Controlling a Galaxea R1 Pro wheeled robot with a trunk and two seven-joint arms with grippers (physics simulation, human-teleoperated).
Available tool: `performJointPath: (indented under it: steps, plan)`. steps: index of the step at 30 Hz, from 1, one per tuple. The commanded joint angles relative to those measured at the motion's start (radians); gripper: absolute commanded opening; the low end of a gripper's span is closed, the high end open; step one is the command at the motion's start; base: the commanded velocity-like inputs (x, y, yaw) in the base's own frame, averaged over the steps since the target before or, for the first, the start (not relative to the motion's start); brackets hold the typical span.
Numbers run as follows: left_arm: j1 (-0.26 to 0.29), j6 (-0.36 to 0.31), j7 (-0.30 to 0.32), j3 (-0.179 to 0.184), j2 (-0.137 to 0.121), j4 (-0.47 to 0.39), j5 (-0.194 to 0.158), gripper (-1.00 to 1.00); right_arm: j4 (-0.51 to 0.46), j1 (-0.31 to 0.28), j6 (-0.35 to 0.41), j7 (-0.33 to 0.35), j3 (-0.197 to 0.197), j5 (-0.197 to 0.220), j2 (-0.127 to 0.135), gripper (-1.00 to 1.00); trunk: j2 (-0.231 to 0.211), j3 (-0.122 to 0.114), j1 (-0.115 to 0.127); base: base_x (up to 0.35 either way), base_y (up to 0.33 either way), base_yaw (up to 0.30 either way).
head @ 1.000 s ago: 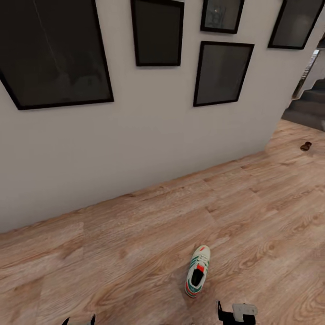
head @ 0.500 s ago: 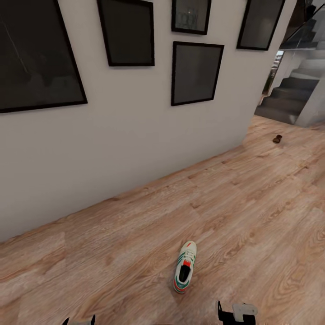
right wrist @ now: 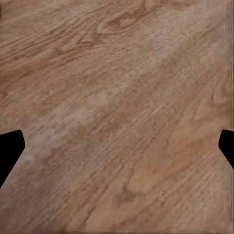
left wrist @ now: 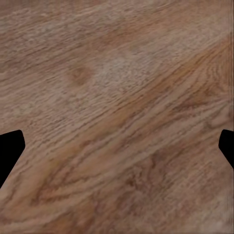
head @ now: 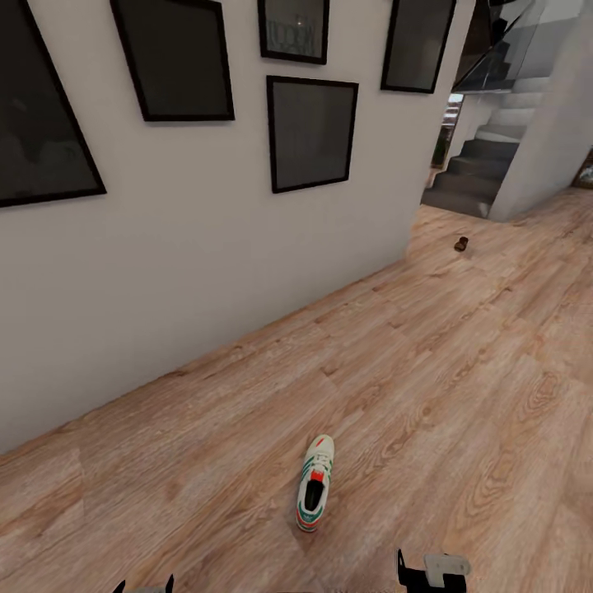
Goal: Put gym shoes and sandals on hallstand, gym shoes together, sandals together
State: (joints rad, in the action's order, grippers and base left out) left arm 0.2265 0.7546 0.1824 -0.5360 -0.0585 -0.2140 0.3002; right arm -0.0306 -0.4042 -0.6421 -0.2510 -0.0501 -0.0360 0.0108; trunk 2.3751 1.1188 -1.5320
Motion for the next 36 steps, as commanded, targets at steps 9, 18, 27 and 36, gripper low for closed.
performJointPath:
  steps: [9,18,27,36]
  plan:
    - [0.001,0.003,0.005,-0.009,0.0,0.0,0.008,1.0,0.001,-0.001,-0.001,-0.008,-0.005,-0.004,0.0,1.0,0.0,0.001,0.0,0.0,0.0,-0.263]
    - [0.001,0.002,0.005,-0.008,0.0,0.001,0.009,1.0,0.001,-0.001,-0.001,-0.008,-0.005,-0.004,0.0,1.0,0.0,0.001,0.0,0.0,0.0,-0.263]
    - [0.001,-0.005,0.005,-0.011,0.0,0.001,0.01,1.0,0.001,-0.001,-0.001,-0.008,-0.005,-0.004,0.0,1.0,0.0,0.001,0.0,0.0,0.0,-0.259]
    - [0.019,-0.022,-0.028,-0.014,0.007,-0.001,0.009,1.0,-0.013,-0.001,0.001,-0.003,-0.006,-0.006,0.0,1.0,0.0,0.001,0.0,0.0,0.0,-0.082]
